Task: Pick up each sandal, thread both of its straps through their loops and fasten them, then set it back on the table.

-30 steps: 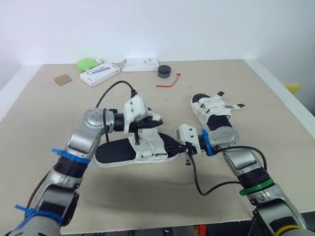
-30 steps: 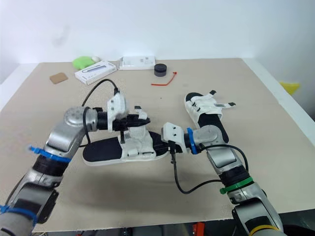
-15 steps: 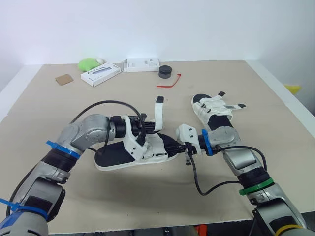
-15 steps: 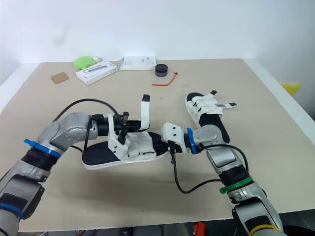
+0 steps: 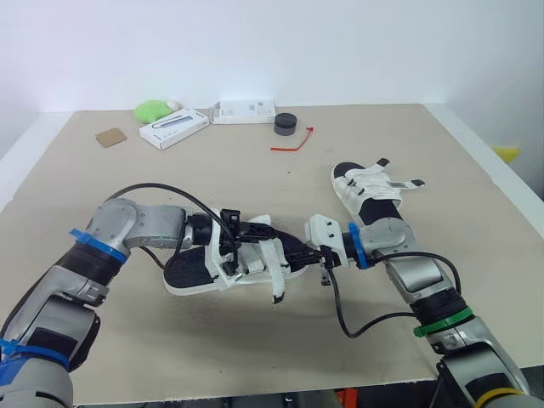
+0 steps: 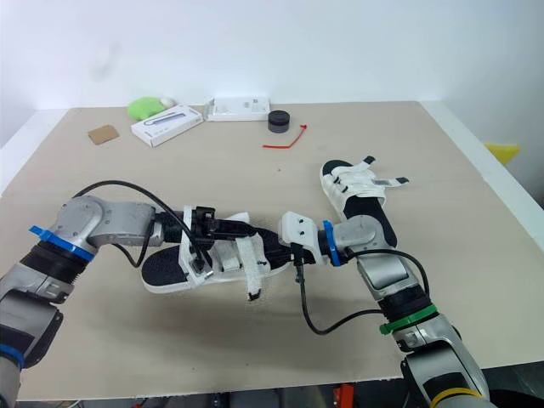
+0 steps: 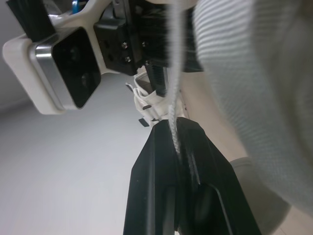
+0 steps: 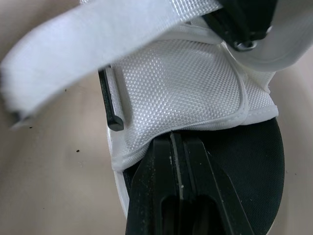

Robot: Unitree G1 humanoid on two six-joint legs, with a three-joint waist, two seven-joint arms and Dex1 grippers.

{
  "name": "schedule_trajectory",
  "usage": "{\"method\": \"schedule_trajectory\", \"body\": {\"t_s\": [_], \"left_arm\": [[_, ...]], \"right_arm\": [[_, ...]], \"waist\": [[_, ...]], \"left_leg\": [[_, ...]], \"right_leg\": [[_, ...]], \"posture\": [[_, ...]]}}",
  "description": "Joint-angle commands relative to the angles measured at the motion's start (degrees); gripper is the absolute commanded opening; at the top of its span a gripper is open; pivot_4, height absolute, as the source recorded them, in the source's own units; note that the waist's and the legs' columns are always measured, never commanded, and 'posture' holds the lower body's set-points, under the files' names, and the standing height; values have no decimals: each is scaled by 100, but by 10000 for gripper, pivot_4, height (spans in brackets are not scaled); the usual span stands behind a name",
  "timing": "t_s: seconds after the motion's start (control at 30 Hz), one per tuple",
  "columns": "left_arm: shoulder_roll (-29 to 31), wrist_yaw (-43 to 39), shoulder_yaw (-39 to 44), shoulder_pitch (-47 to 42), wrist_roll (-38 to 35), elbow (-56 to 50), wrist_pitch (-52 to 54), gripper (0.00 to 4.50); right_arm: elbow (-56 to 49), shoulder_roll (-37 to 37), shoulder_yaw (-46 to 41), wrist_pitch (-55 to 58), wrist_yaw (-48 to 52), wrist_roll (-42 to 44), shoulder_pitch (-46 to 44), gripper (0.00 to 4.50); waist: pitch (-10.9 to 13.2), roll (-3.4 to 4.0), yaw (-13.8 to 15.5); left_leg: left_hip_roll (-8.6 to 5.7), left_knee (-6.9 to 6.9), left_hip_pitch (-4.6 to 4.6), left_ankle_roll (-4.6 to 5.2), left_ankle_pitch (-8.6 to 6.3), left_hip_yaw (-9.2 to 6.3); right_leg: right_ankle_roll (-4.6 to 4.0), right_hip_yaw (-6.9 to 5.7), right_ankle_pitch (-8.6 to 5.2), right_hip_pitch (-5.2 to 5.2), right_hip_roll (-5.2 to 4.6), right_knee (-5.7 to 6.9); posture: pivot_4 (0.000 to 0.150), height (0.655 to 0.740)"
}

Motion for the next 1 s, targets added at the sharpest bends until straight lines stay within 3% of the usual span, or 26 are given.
{"method": "schedule_trajectory", "body": {"t_s": [0.03, 0.2, 0.23, 0.3, 0.53, 0.63, 0.77, 1.0], "left_arm": [[63, -97, 30, -170, -427, 67, 16, 505], [72, -605, 10, -156, -1140, -28, -14, 505], [75, -720, 8, -137, -1322, -52, 0, 3432], [121, -1096, -97, -57, -1985, -95, 5, 10158], [522, -2793, -766, 281, -4253, -595, 480, 44563], [721, -3607, -1012, 452, -5141, -864, 857, 44563], [1203, -4828, -1059, 1051, -6773, -1743, 2304, 44563], [1381, -5586, -178, 1247, -8538, -2631, 4845, 44563]], "right_arm": [[-55, -42, 15, -16, 52, -10, -4, 0], [-41, -41, 22, -32, 66, -13, -2, 0], [-39, -41, 25, -36, 69, -14, -4, 0], [-37, -33, 33, -36, 75, -16, -13, 0], [-39, -26, 42, -46, 87, -18, -10, 0], [-42, -21, 46, -46, 96, -17, -10, 0], [-19, -11, 50, -54, 103, -20, -19, 0], [35, 14, 68, -69, 118, -20, -50, 0]], "waist": [[0, 0, 0], [0, 0, -1], [0, 0, -1], [0, 0, -1], [-1, -1, -6], [-2, -2, -8], [-3, -2, -16], [-3, -3, -5]], "left_leg": [[0, 0, 0, 0, 0, 1], [0, 0, 0, 0, 0, 7], [0, 0, 0, 0, 0, 8], [0, 0, -1, 0, 0, 10], [1, 1, 0, 3, -2, 9], [0, 1, 4, 3, -2, 10], [3, 1, 5, 3, -2, 10], [6, 7, 5, 9, -2, 12]], "right_leg": [[0, 0, 0, 0, 0, 0], [0, -1, 0, -3, 1, 0], [-1, 0, 0, -3, 1, 0], [-1, -1, 0, -4, 1, 0], [0, 1, 0, -6, 2, 2], [2, 1, -2, -4, 4, 3], [1, 3, -5, -4, 13, 5], [25, -2, -28, -1, 26, 9]], "posture": [[1500, 7400], [1500, 7400], [1500, 7400], [1500, 7400], [1500, 7400], [1500, 7400], [1500, 7400], [1500, 7400]]}}
